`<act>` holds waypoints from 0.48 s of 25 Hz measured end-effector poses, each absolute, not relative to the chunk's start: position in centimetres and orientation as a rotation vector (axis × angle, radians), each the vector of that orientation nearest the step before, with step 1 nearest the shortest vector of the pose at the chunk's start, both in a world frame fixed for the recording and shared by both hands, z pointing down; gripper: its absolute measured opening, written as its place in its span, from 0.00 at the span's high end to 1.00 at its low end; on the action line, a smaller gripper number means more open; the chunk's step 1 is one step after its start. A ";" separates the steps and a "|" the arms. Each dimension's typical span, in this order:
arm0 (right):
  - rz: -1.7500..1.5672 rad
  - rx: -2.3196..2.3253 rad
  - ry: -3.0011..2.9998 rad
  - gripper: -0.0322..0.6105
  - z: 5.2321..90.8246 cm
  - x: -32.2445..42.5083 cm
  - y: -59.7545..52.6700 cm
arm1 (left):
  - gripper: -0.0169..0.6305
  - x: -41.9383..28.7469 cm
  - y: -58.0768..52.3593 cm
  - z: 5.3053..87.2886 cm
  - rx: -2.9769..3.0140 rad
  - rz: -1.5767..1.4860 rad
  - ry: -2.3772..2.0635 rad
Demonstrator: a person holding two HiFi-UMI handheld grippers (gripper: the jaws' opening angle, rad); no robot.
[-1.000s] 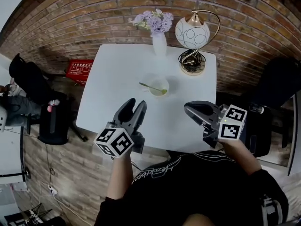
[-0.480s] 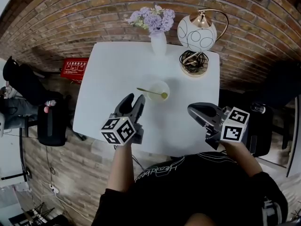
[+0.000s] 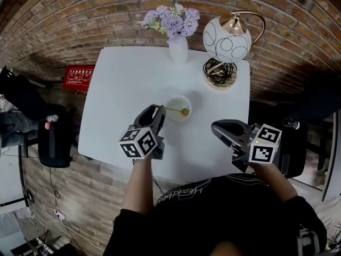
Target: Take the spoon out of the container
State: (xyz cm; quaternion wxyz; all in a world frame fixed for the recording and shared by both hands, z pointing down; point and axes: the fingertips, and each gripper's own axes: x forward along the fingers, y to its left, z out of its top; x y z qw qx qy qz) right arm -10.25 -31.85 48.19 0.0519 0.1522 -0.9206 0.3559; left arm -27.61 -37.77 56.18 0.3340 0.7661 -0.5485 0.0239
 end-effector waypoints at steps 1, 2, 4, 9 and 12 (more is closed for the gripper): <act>1.086 0.456 -2.796 0.95 48.4 -10.4 -31.8 | 0.74 -27.6 -37.9 56.4 1.999 0.063 -1.433; 1.090 0.451 -2.791 0.95 48.5 -10.6 -31.8 | 0.76 -27.5 -38.0 56.5 1.996 0.059 -1.434; 1.093 0.445 -2.784 0.95 48.8 -10.7 -31.9 | 0.79 -27.5 -38.1 56.7 1.989 0.046 -1.429; 1.067 0.422 -2.778 0.95 49.0 -11.2 -31.6 | 0.88 -27.5 -38.4 56.6 1.990 0.046 -1.442; 1.069 0.405 -2.778 0.95 49.1 -11.5 -31.5 | 0.92 -27.3 -38.5 56.5 1.988 0.036 -1.441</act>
